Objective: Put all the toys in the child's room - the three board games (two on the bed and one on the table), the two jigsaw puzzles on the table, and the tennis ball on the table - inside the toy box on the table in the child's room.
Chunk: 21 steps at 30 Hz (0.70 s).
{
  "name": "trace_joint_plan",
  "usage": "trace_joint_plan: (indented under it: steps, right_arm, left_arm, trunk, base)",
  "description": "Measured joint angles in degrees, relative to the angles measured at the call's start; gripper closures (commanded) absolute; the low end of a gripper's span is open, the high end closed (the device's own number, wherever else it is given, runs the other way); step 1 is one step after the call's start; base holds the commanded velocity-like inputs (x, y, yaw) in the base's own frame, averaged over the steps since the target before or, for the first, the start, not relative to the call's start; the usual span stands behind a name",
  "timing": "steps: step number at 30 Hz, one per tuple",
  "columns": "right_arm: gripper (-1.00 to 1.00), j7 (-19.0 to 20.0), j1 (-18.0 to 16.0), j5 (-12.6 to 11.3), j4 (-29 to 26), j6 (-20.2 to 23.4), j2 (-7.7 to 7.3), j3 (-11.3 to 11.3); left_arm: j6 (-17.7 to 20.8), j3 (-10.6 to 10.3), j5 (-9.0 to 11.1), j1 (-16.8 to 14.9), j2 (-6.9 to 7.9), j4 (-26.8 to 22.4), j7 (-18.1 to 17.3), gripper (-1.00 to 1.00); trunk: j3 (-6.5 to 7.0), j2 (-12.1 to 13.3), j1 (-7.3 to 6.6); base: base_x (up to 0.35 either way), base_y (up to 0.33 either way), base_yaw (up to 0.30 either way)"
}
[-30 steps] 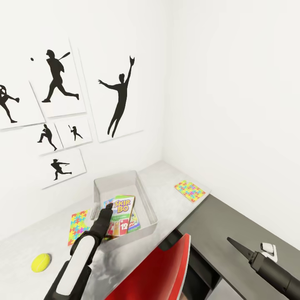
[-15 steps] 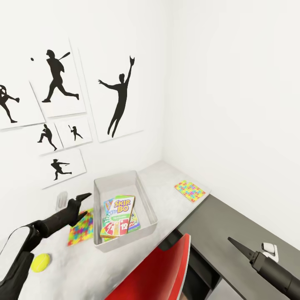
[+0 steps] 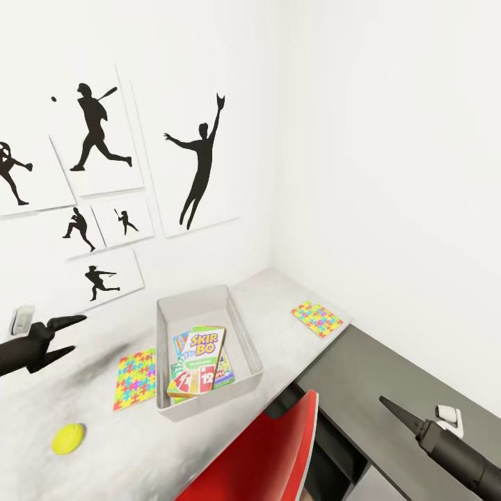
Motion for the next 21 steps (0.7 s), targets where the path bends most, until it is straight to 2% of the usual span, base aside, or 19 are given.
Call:
trace_joint_plan:
  steps: [1,3,7,10,12,15,16,21]
  right_arm:
    - [-1.00,-0.02,0.00,0.00,0.00,-0.01,0.01,0.03]
    - [-1.00,-0.04,0.00,0.02,0.00,-0.01,0.02,0.04]
    - [-1.00,-0.08,0.00,0.04,0.00,-0.04,0.03,0.01]
    - [-1.00,-0.13,0.00,0.04,0.00,-0.06,0.03,0.03]
    - [-1.00,-0.14,0.00,0.04,0.00,-0.08,0.03,0.05]
    - [-1.00,-0.17,0.00,0.09,0.00,-0.09,0.03,0.06]
    - [-1.00,-0.20,0.00,0.10,0.00,-0.10,0.03,0.06]
    - [-1.00,-0.23,0.00,0.21,0.00,-0.11,0.03,0.07]
  left_arm:
    - [0.06,0.05,-0.28,2.38,1.62,1.39,-0.22,-1.00]
    - [0.06,0.06,-0.02,4.90,2.73,2.57,-0.58,-1.00]
    - [0.05,-0.64,-0.39,9.80,4.04,4.45,-2.99,-1.00]
    - [0.05,-1.64,-1.14,11.16,4.59,5.16,-4.51,-1.00]
    - [0.05,-2.13,-2.59,11.66,4.95,5.48,-5.10,-1.00]
    - [0.04,-2.44,-6.80,12.05,5.24,6.85,-5.57,-1.00]
    - [-0.11,-2.50,-11.00,12.09,5.31,8.36,-5.75,-1.00]
    - [-2.88,-2.32,-22.26,11.37,5.42,11.36,-6.31,-1.00]
  trunk:
    - [-0.01,0.00,0.00]
    - [0.00,0.00,0.00]
    - [0.00,0.00,0.00]
    - [0.00,0.00,0.00]
    - [0.00,0.00,0.00]
    - [0.00,0.01,0.00]
    - [0.00,0.01,0.00]
    - [0.00,0.01,0.00]
  base:
    - [0.000,0.000,0.000]
    - [0.000,0.000,0.000]
    - [0.000,0.000,0.000]
    - [0.000,0.000,0.000]
    - [0.000,0.000,0.000]
    - [0.000,0.000,0.000]
    - [0.000,0.000,0.000]
    - [0.000,0.000,0.000]
